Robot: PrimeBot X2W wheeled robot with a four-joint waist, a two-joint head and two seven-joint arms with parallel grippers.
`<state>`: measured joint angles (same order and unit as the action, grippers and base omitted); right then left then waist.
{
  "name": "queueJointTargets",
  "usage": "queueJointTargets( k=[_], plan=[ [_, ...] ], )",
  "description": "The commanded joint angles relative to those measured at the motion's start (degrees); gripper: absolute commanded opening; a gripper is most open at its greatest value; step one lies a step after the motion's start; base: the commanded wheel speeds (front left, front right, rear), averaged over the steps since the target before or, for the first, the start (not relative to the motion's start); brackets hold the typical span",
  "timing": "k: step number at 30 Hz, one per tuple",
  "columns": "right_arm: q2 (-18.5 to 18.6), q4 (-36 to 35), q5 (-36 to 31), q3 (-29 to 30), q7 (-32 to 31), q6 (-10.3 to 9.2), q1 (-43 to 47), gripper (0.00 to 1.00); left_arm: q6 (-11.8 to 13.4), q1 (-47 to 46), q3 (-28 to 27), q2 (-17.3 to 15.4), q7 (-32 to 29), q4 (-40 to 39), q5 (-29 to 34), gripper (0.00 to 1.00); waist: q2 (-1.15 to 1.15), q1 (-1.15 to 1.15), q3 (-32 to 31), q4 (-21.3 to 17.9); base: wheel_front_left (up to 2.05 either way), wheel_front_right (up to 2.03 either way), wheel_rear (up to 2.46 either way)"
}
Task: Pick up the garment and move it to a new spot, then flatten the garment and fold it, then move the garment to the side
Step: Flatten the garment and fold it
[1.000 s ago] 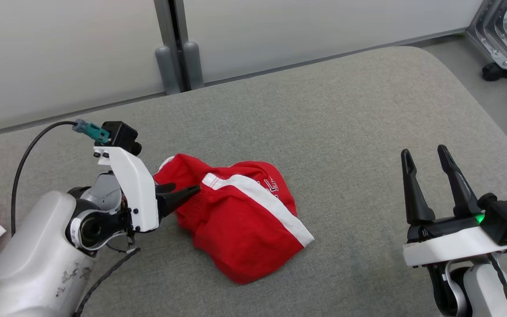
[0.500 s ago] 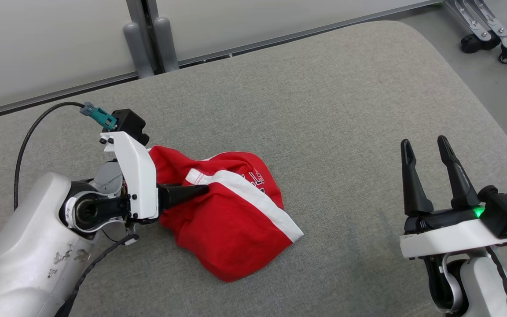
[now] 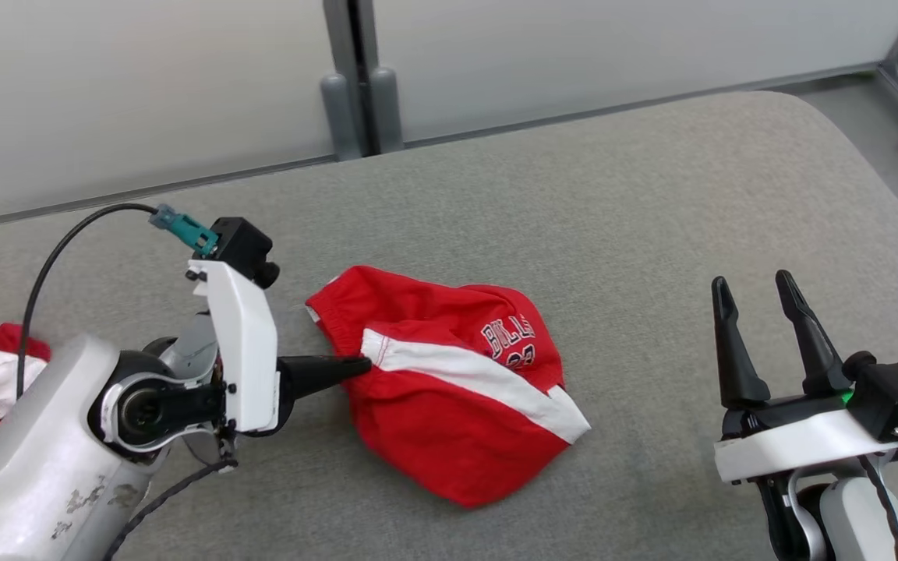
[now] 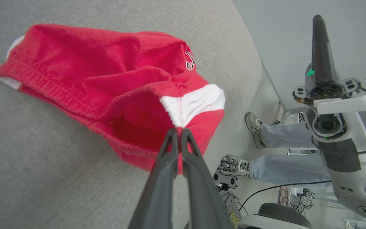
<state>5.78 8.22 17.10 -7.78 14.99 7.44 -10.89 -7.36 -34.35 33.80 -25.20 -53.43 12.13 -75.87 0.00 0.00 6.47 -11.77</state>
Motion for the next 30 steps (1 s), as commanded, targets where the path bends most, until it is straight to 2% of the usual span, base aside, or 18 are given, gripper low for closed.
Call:
queueJointTargets(
  k=[1, 10, 17, 21, 22, 23, 24, 30],
  plan=[
    [0.5, 0.1, -0.2, -0.1, 0.3, 0.09, 0.6, 1.0, -0.2, 1.3, -0.1, -1.2, 0.2, -0.7, -0.6, 0.0, 0.0, 0.0, -2.2, 3.2, 0.0, 0.0, 0.0],
    [1.7, 0.8, -0.2, 0.1, 0.3, 0.09, 2.4, 1.0, -0.2, 10.3, 0.5, -9.5, 1.8, -8.3, -2.6, 0.0, 0.0, 0.0, -4.7, 8.8, 0.0, 0.0, 0.0],
    [2.5, 1.1, -0.1, 0.7, 0.3, 0.09, 3.0, 1.0, -0.2, 17.4, 2.5, -13.4, 6.1, -8.8, -1.4, 0.0, 0.0, 0.0, -5.9, 10.0, 0.0, 0.0, 0.0],
    [2.7, 1.2, -0.1, 0.8, 0.3, 0.09, 3.3, 1.0, -0.2, 20.2, 4.3, -14.0, 9.6, -6.6, 0.4, 0.0, 0.0, 0.0, -6.0, 10.2, 0.0, 0.0, 0.0],
    [2.8, 1.3, -0.1, 0.8, 0.3, 0.09, 3.4, 1.0, -0.2, 20.6, 4.8, -14.1, 10.5, -5.9, 0.7, 0.24, 0.0, 0.0, -6.0, 10.2, 0.0, 0.0, 0.0],
    [2.8, 1.4, 0.0, 0.8, 0.3, 0.09, 3.4, 1.0, -0.2, 21.0, 5.3, -14.2, 11.4, -5.3, 1.1, 0.78, 0.0, 0.0, -6.1, 10.2, 0.0, 0.0, 0.0],
    [2.9, 1.4, 0.0, 0.9, 0.3, 0.09, 3.4, 1.0, -0.2, 21.4, 5.8, -14.3, 12.1, -4.6, 1.3, 1.0, 0.0, 0.0, -6.1, 10.2, 0.0, 0.0, 0.0],
    [3.4, 2.0, 0.1, 0.6, 0.3, 0.09, 3.8, 1.0, -0.2, 21.2, 7.0, -15.4, 18.9, -2.0, 4.4, 1.0, 0.0, 0.0, -6.4, 10.3, 0.0, 0.0, 0.0]
  ],
)
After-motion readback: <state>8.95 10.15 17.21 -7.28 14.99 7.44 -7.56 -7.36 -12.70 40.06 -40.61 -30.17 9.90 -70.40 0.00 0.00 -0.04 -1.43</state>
